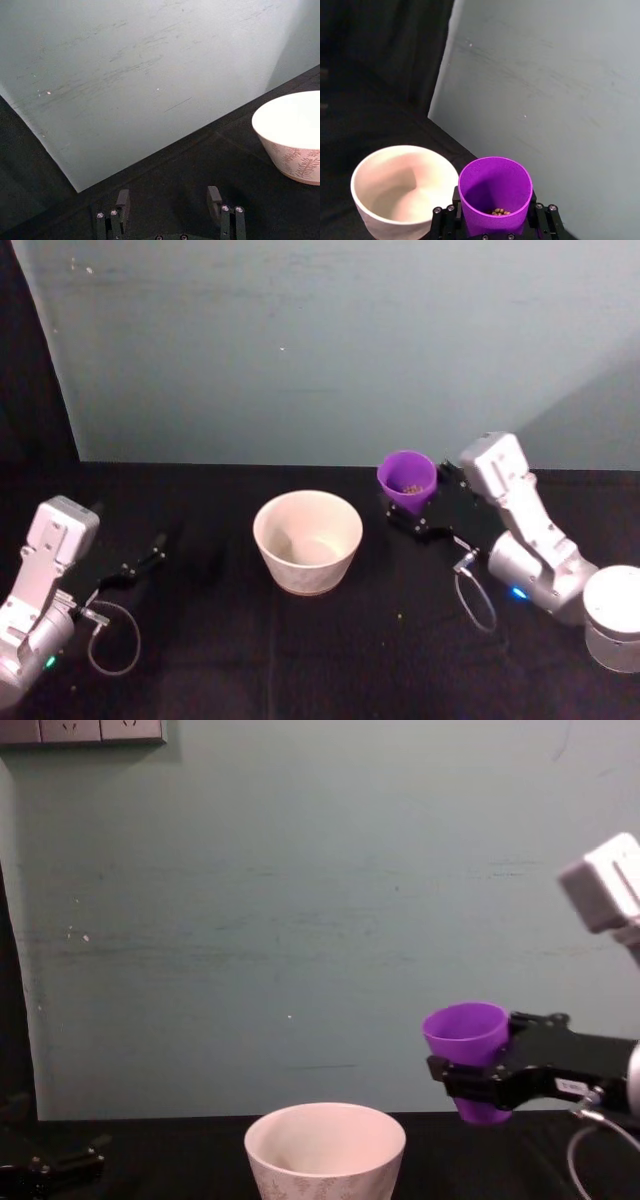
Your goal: Pick up the cup and pour the mung beans from the cup into the bowl.
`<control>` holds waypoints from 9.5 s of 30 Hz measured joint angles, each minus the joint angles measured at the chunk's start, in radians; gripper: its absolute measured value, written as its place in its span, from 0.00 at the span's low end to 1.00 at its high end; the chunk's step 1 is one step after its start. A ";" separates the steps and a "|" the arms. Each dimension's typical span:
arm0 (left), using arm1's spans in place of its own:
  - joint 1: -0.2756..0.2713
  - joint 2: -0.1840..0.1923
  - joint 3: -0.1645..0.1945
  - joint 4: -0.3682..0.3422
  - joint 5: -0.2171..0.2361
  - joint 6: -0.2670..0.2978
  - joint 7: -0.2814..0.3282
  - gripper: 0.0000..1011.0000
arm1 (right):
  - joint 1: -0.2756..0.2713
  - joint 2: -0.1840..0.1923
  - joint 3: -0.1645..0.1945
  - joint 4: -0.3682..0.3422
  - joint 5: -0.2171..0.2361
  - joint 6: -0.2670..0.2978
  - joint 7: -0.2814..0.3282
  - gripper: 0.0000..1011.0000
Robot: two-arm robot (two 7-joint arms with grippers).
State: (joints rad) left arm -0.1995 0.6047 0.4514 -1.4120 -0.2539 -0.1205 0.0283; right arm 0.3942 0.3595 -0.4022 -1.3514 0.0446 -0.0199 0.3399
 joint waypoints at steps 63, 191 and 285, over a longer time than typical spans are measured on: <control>0.000 0.000 0.000 0.000 0.000 0.000 0.000 1.00 | 0.352 -0.085 -0.464 0.105 -0.925 0.240 0.107 0.71; 0.000 0.000 0.000 0.000 0.000 0.000 0.000 1.00 | -0.066 -0.202 0.145 0.054 -0.273 0.007 -0.052 0.71; 0.000 0.000 0.000 0.000 0.000 0.000 0.000 1.00 | -0.159 -0.147 0.282 0.096 0.038 -0.185 -0.143 0.99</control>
State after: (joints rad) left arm -0.1995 0.6047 0.4514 -1.4120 -0.2540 -0.1205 0.0283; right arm 0.2351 0.2129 -0.1205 -1.2558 0.0824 -0.2044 0.1974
